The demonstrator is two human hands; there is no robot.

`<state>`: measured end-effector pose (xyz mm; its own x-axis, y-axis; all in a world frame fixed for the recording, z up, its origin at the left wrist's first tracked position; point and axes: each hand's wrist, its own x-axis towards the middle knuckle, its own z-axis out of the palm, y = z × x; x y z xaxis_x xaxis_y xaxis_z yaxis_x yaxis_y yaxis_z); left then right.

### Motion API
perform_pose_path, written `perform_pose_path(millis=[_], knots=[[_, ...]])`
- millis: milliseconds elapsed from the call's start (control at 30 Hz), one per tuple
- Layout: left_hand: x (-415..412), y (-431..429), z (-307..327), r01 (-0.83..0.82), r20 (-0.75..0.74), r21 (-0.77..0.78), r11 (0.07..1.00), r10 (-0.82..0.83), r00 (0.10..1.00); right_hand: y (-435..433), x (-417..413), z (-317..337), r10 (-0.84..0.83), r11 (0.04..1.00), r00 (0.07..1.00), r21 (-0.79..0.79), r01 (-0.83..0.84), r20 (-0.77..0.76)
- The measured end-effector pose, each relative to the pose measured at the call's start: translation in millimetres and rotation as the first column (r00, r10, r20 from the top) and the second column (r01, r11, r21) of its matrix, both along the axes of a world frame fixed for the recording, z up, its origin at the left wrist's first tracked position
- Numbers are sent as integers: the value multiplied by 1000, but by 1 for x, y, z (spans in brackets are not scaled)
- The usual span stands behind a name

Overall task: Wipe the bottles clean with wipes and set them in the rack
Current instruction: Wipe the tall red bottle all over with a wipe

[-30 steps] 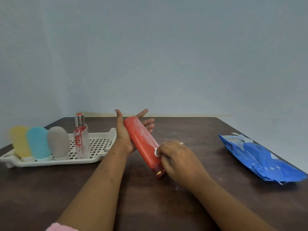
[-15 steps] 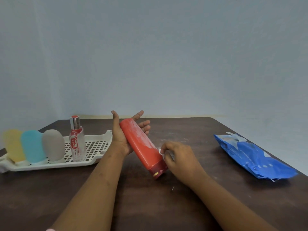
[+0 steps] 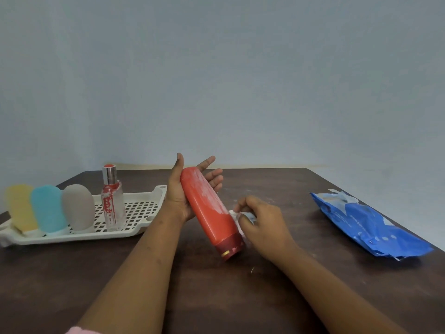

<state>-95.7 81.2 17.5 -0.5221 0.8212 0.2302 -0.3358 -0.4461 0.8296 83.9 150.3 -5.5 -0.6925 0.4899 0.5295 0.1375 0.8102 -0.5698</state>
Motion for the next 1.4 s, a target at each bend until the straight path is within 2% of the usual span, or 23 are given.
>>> perform_pose_path(millis=[67, 200, 367, 533, 667, 800, 967, 1100, 1267, 1400], knots=[[0, -1, 0, 19, 1, 8, 1000, -19, 1000, 0, -2, 0, -1, 998, 999, -62, -1, -34], [0, -2, 0, 65, 2, 45, 997, -65, 998, 1, -3, -2, 3, 983, 1000, -182, -4, -3], [-5, 2, -1, 143, -15, 84, 986, -142, 990, -4, -10, 0, 35, 975, 986, -211, -70, -162], [-7, 3, -2, 186, -12, 94, 978, -185, 983, 0, -10, -3, 51, 966, 996, -251, -69, -79], [-6, 4, -1, 211, -27, 87, 974, -210, 977, -1, -13, -2, 64, 945, 978, -302, -123, -198], [-7, 3, -2, 226, -19, 87, 970, -226, 974, 0, -14, -3, 76, 939, 988, -323, -118, -137], [-6, 5, 0, 257, -15, 81, 963, -257, 966, -4, -15, -1, 55, 946, 965, -297, -132, -256], [-6, 6, -1, 270, -15, 82, 959, -270, 963, 0, -15, -3, 81, 945, 985, -304, -125, -152], [-4, 7, 1, 305, -34, 81, 949, -303, 952, -3, -15, 1, 82, 921, 945, -338, -193, -315], [-1, 8, 0, 331, -32, 71, 941, -329, 944, -1, -15, -1, 101, 905, 969, -384, -183, -223]])
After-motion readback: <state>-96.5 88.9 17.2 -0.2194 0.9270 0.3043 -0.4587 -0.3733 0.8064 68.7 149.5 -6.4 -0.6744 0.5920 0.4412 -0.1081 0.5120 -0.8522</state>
